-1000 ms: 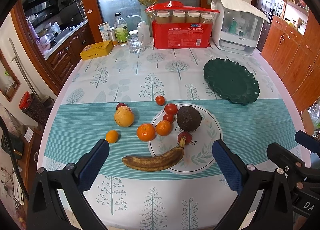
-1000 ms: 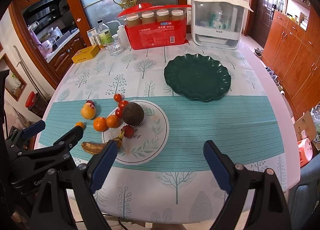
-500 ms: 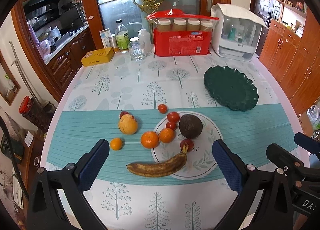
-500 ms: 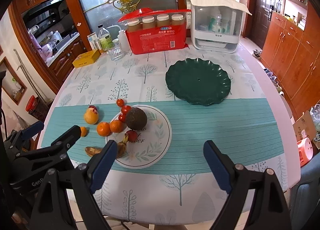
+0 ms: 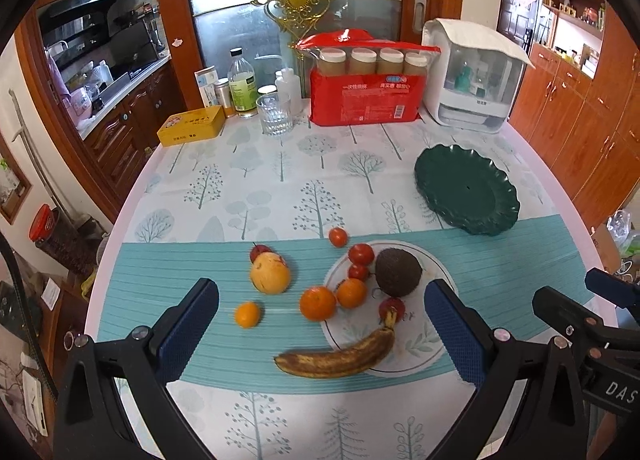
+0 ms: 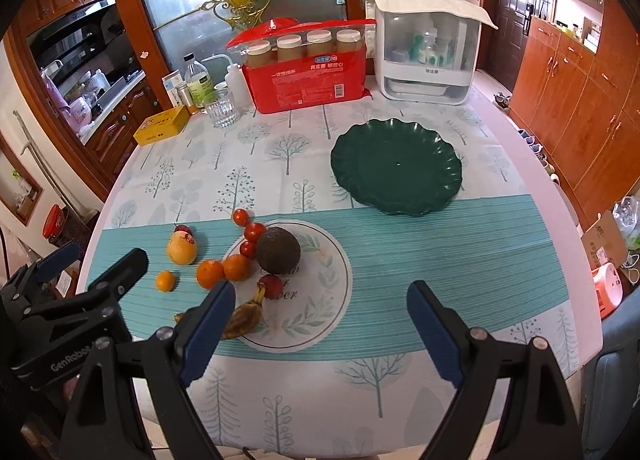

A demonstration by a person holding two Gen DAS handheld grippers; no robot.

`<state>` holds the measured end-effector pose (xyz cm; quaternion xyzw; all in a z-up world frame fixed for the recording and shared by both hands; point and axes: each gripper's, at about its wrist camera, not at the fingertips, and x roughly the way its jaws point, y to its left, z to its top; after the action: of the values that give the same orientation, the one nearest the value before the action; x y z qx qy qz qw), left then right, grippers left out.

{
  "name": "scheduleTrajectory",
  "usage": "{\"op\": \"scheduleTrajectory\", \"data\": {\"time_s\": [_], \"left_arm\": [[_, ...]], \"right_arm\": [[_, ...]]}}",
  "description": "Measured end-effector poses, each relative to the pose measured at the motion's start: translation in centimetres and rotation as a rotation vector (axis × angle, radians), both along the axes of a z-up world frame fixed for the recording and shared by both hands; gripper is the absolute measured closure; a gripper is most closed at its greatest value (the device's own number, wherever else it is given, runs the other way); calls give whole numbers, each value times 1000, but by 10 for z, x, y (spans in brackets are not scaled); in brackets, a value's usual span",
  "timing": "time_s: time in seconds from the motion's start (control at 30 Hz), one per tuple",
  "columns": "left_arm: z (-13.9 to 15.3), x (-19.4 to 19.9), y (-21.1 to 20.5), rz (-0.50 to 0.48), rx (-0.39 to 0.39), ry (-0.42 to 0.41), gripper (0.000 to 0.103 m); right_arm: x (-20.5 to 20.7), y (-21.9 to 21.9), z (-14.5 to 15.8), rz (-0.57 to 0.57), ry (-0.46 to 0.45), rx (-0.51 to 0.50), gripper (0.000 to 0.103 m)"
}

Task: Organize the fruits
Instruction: 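Grasp the yellow grapefruit with the left tool while the right tool grasps the avocado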

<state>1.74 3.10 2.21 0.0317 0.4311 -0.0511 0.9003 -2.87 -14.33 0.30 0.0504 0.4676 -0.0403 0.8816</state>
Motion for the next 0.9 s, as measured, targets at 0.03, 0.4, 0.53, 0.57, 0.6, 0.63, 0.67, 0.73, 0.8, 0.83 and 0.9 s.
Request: {"op": "scheduleTrajectory", "data": {"time_s": [0.03,0.4,0.53,0.57,0.6,0.63,0.67,0.73,0.8,0.83,0.9], "left_arm": [[1,2,5,-1,-5,-2,1],[-32,39,48,-54,-47,89,1],[-53,60,64,-64,-34,120,1],[-58,65,70,-59,-30,123,1],[-65,74,77,-47,-20,130,1],[-70,79,83,-38,-15,138,1],[-76,85,89,-30,-14,150,1],[-90,99,105,-8,-27,183,1],[-102,109,116,4,-47,218,1],[-109,114,122,9,-61,237,1],[-121,122,127,9,-81,276,3]], "right_arm": [[2,3,0,-1,0,-4,15],[39,17,-21,-62,57,46,15],[53,19,-37,-84,82,45,15],[57,19,-42,-85,90,51,15],[62,19,-48,-87,98,58,15],[65,20,-54,-93,106,56,15],[67,20,-57,-96,111,53,15],[74,21,-70,-105,129,47,15],[79,22,-80,-107,143,55,15],[82,21,-83,-106,148,60,15],[86,23,-93,-102,167,71,15]]}}
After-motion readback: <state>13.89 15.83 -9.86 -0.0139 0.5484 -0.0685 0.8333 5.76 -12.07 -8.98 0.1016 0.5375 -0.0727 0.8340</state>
